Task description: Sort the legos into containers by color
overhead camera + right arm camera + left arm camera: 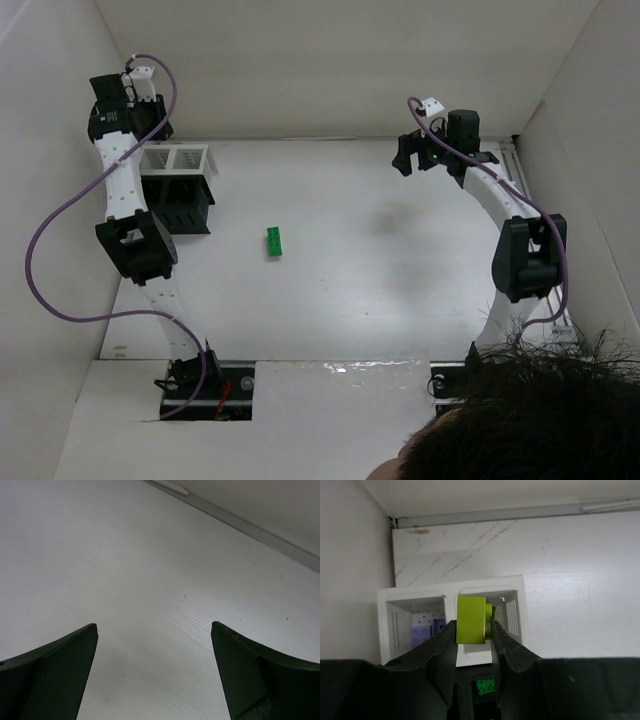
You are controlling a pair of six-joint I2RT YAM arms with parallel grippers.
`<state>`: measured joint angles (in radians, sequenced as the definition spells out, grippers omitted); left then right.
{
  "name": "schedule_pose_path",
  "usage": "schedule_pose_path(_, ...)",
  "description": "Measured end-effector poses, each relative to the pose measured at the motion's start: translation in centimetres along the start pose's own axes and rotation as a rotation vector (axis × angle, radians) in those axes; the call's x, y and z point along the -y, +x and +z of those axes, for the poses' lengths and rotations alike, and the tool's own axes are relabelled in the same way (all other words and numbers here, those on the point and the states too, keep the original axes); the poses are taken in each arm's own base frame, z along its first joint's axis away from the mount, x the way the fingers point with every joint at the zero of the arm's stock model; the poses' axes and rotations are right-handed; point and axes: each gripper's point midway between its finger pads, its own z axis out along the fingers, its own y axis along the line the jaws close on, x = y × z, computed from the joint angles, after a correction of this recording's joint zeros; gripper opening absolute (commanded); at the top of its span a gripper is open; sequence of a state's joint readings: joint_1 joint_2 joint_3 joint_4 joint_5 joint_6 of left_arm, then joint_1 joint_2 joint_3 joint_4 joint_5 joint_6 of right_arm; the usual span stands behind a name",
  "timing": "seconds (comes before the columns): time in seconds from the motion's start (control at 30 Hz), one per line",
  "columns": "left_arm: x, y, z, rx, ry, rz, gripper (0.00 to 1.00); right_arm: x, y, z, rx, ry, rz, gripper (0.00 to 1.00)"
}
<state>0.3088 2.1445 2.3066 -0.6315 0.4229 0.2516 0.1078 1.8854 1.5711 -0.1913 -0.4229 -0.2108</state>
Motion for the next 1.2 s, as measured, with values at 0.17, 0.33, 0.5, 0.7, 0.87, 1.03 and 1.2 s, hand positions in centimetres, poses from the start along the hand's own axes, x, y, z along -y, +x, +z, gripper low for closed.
schedule_pose_path(0.17,2.3,1.3,0.8,-0.053,0.063,0.019,0.03,-0.4,-0.5,0.5,0.019,-0.006,0.022,0.99)
schedule_pose_path(0.33,3.6,1.3,1.2,-0.053,0.093,0.033,0.11,-0.4,-0.9,0.7,0.027,-0.006,0.038,0.99)
schedule_pose_path(0.5,3.4,1.9,1.8,-0.06,0.086,0.024,0.12,-0.2,-1.6,1.1,0.046,-0.004,0.045,0.99)
schedule_pose_path(0.7,3.4,4.7,3.0,-0.119,0.097,-0.003,0.18,-0.3,-1.8,1.1,0.051,-0.004,0.049,0.99)
schedule_pose_path(0.87,3.5,6.4,3.3,-0.163,0.097,-0.024,0.29,-0.5,-2.1,1.2,0.055,-0.008,0.052,0.99)
schedule_pose_path(1.03,3.3,6.0,3.4,-0.152,0.085,-0.028,0.43,-0.5,-2.4,1.5,0.059,-0.009,0.054,0.99)
schedule_pose_path(1.2,3.0,5.8,3.7,-0.145,0.074,-0.029,0.54,-0.3,-2.6,1.7,0.063,-0.009,0.059,0.99)
